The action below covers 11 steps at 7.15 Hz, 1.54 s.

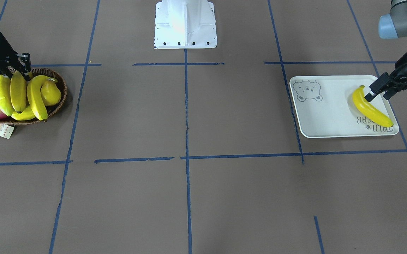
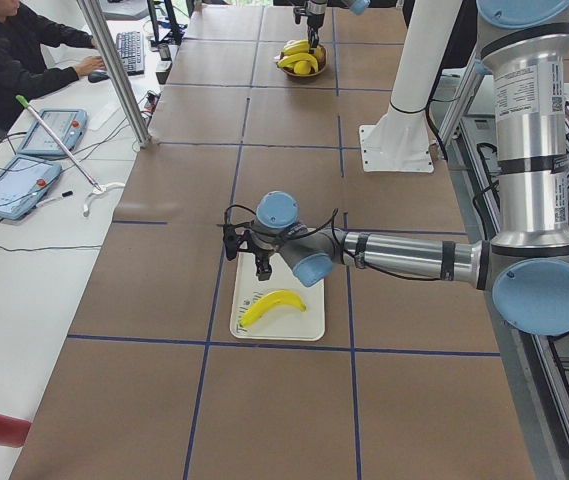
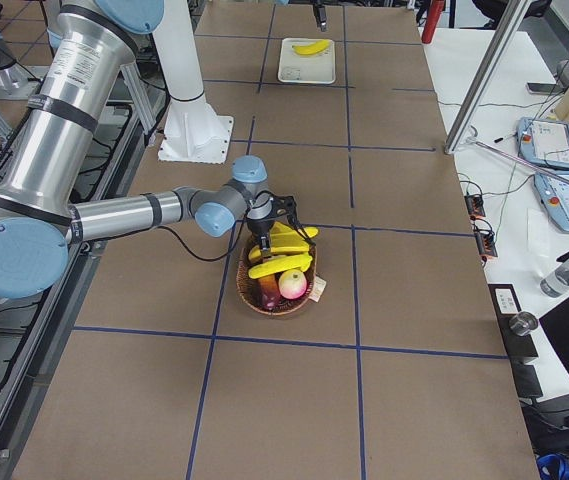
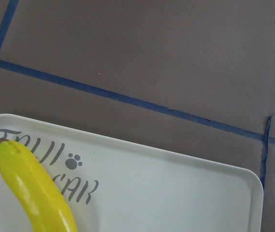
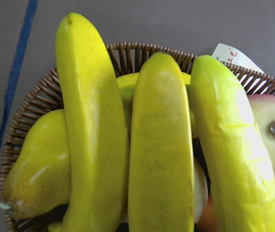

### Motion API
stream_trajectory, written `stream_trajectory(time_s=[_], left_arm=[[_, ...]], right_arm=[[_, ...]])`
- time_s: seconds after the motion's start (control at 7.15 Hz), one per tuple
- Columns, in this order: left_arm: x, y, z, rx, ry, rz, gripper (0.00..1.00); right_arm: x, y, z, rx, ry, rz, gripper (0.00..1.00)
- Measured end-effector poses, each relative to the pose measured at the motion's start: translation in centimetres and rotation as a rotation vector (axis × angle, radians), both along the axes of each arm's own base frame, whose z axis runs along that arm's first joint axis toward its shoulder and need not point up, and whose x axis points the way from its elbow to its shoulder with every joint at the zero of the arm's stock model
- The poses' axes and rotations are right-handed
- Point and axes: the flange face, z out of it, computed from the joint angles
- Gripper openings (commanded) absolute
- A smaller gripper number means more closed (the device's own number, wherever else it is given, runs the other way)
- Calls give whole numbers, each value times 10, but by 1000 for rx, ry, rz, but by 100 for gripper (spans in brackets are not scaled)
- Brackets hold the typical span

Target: Transfer all bananas from basket to plate

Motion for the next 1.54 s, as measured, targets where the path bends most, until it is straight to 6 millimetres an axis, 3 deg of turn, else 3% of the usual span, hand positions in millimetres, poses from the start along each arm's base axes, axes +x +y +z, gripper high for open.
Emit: stream_trajectory(time_s=[0.28, 0.7, 0.84, 0.98, 1.12, 1.26, 1.4, 1.54], left_arm=[[0, -1, -2, 0, 2, -1, 100], [1, -1, -3, -1, 5, -1, 100], [1, -2, -4, 0, 7, -1, 100], [2, -2, -5, 1, 10, 1, 100], [3, -5, -8, 6, 14, 2, 100], [6, -12, -14, 12, 25, -3, 100], [12, -24, -28, 6, 48, -22, 100], [19, -36, -48, -7, 81, -47, 100]], right_arm=[[18, -4, -17, -12, -53, 18, 1], [93, -19, -71, -78, -284, 85, 1], [105, -26, -89, -78, -355, 83, 1], [104, -42, -107, -73, -413, 74, 1], [86, -66, -132, -79, -464, 73, 1], [51, -91, -165, -100, -510, 68, 1], [5, -105, -199, -115, -538, 69, 1], [-45, -105, -230, -121, -557, 86, 1]])
